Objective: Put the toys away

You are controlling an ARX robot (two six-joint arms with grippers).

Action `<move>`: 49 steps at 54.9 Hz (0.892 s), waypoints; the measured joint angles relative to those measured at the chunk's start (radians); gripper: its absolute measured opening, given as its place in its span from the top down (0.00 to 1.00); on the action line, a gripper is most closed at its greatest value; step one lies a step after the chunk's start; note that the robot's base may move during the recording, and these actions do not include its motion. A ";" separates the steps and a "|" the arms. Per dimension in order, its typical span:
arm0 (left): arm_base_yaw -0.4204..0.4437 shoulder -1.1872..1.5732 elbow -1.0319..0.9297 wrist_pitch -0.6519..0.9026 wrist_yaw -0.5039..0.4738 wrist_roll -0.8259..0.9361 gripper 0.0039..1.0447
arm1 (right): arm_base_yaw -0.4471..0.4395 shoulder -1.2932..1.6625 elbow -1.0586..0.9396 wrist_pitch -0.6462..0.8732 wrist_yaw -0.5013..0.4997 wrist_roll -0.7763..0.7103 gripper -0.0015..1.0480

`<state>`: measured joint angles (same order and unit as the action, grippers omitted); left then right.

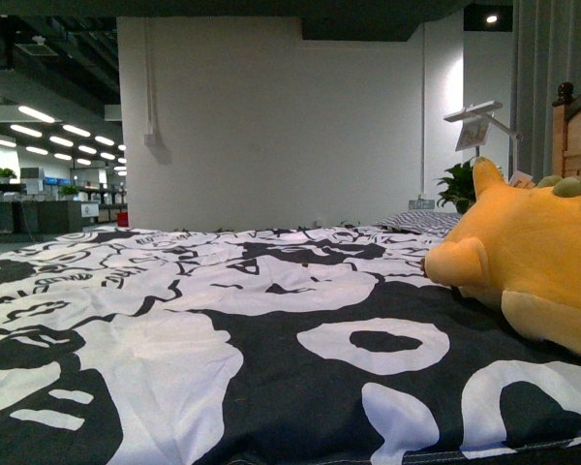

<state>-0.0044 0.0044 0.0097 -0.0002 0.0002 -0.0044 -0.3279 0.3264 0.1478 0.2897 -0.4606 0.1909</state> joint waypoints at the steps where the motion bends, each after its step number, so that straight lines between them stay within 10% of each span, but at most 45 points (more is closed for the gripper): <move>1: 0.000 0.000 0.000 0.000 0.000 0.000 0.05 | -0.015 0.033 0.016 0.031 -0.002 0.002 0.00; 12: 0.000 0.000 0.000 0.000 0.000 0.000 0.05 | -0.051 0.356 0.205 0.251 0.043 0.036 0.00; 29: 0.000 0.000 0.000 0.000 0.000 0.000 0.05 | 0.251 0.713 0.571 0.259 0.256 -0.114 0.00; 49: 0.000 0.000 0.000 0.000 0.000 0.000 0.05 | 0.370 1.015 0.792 0.198 0.373 -0.322 0.00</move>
<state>-0.0044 0.0044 0.0097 -0.0002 -0.0002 -0.0044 0.0422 1.3418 0.9401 0.4873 -0.0879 -0.1314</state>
